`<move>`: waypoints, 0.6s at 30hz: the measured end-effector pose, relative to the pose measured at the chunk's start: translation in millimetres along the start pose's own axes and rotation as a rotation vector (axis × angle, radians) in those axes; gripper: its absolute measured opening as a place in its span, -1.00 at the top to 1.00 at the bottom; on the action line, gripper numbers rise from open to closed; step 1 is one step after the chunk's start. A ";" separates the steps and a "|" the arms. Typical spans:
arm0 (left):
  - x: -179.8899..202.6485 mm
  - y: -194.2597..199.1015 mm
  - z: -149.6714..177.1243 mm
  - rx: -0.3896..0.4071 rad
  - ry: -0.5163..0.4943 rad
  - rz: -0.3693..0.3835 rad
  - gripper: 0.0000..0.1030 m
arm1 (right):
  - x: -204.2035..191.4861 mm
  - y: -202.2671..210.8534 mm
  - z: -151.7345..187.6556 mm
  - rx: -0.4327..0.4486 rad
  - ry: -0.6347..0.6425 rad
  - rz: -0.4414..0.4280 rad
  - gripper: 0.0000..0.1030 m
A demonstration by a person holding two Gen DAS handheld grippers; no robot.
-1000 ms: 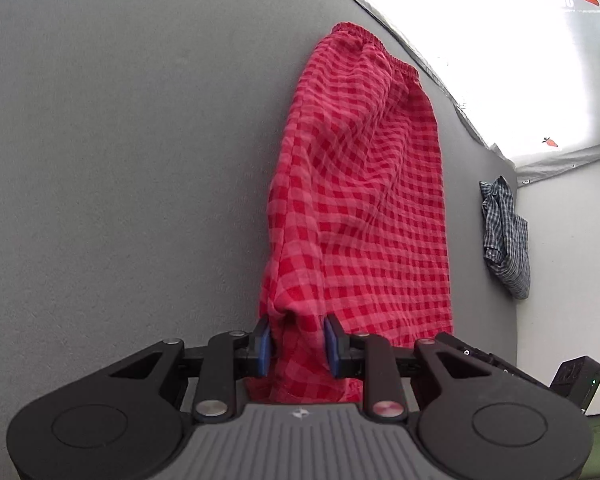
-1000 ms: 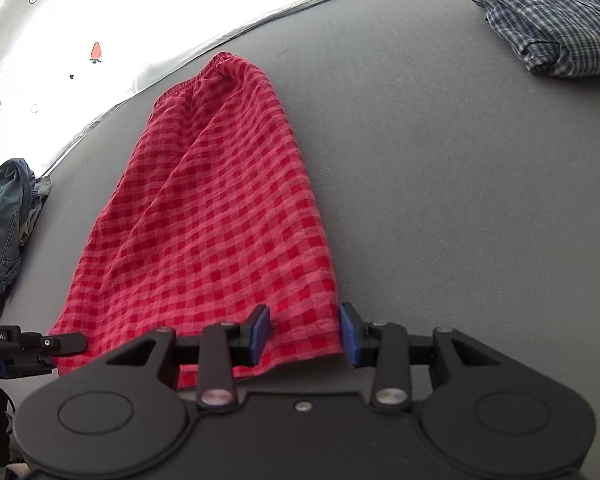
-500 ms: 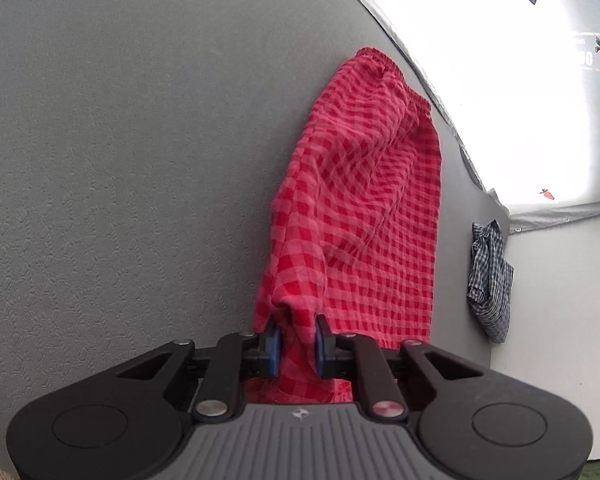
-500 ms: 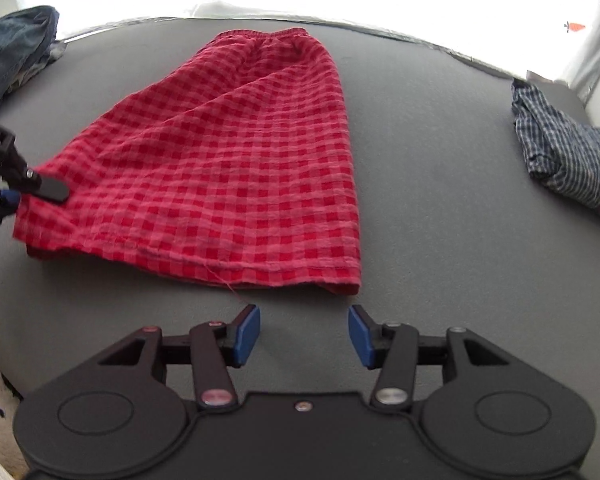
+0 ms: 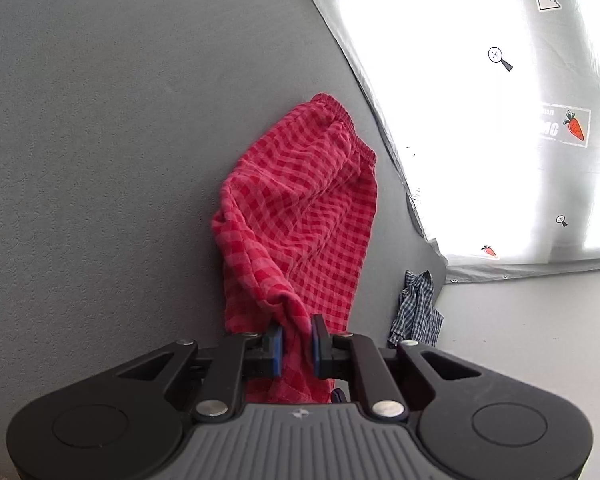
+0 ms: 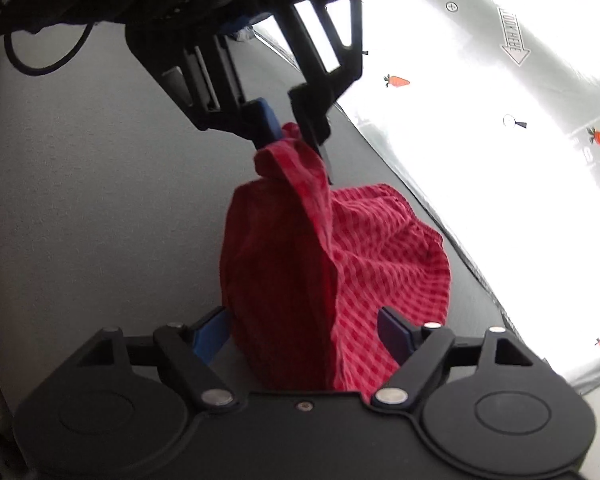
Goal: Fold clothes
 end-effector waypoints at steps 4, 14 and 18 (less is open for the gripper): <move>0.8 0.2 -1.2 0.001 -0.002 0.001 0.74 | -6.6 -7.9 -8.1 0.043 0.035 0.004 -0.71; -10.2 7.4 -7.4 0.016 -0.006 -0.029 0.74 | -2.0 -41.4 16.6 -0.078 0.175 0.132 -0.71; -20.4 8.8 -8.2 0.018 0.002 -0.053 0.74 | 10.2 -37.4 29.5 -0.115 0.183 0.145 -0.36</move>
Point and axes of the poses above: each gripper's, at about its wrist camera, not at the fingertips, and y roughly against the way its jaws point, x to its right, z to its underside, the point moved 1 cm from there along -y, roughly the way its jaws point, and after that the axes turned 14 degrees about x, right-handed, at the moved point
